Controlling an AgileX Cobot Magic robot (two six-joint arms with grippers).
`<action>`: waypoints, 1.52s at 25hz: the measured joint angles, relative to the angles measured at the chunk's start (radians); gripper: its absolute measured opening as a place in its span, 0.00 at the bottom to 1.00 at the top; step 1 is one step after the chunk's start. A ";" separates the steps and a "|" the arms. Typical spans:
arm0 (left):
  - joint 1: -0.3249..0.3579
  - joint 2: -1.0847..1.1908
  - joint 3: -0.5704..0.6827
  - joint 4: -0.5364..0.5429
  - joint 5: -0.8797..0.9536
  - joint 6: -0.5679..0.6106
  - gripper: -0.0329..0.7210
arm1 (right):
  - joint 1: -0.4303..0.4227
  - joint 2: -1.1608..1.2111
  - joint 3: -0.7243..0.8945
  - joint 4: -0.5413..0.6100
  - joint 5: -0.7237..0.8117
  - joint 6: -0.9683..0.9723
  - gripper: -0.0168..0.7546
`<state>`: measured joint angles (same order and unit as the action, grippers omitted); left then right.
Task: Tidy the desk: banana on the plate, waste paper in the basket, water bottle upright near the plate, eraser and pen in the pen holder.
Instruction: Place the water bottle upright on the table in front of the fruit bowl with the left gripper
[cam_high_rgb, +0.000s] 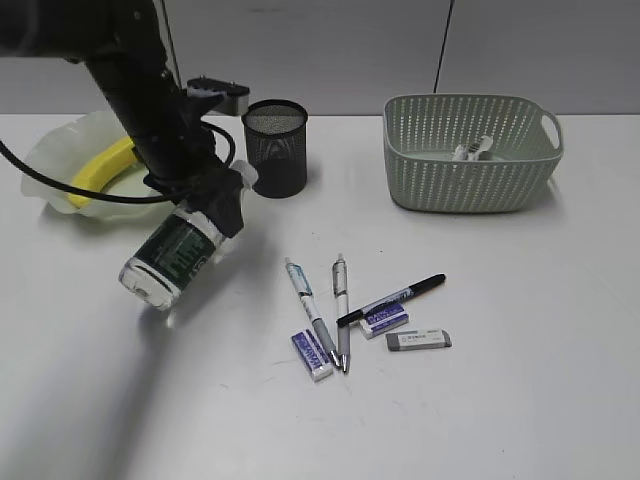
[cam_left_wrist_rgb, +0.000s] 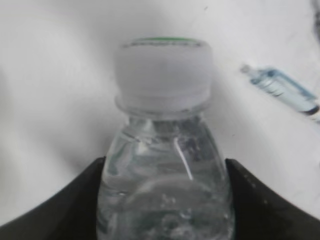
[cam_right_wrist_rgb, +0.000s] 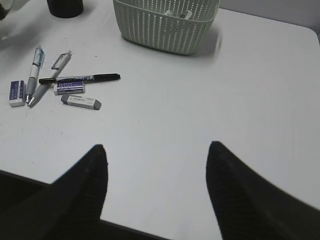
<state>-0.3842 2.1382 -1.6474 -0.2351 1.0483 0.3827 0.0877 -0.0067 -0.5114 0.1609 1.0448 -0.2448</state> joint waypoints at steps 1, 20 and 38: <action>0.001 -0.025 0.014 -0.013 -0.009 -0.001 0.70 | 0.000 0.000 0.000 0.000 0.000 0.000 0.66; -0.018 -0.698 1.108 -0.208 -1.454 -0.024 0.70 | 0.000 0.000 0.000 0.000 0.000 0.000 0.66; -0.056 -0.376 1.150 0.026 -1.976 -0.295 0.70 | 0.000 0.000 0.000 -0.001 0.000 0.000 0.66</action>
<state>-0.4403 1.7622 -0.4969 -0.2088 -0.9281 0.0878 0.0877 -0.0067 -0.5114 0.1603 1.0448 -0.2448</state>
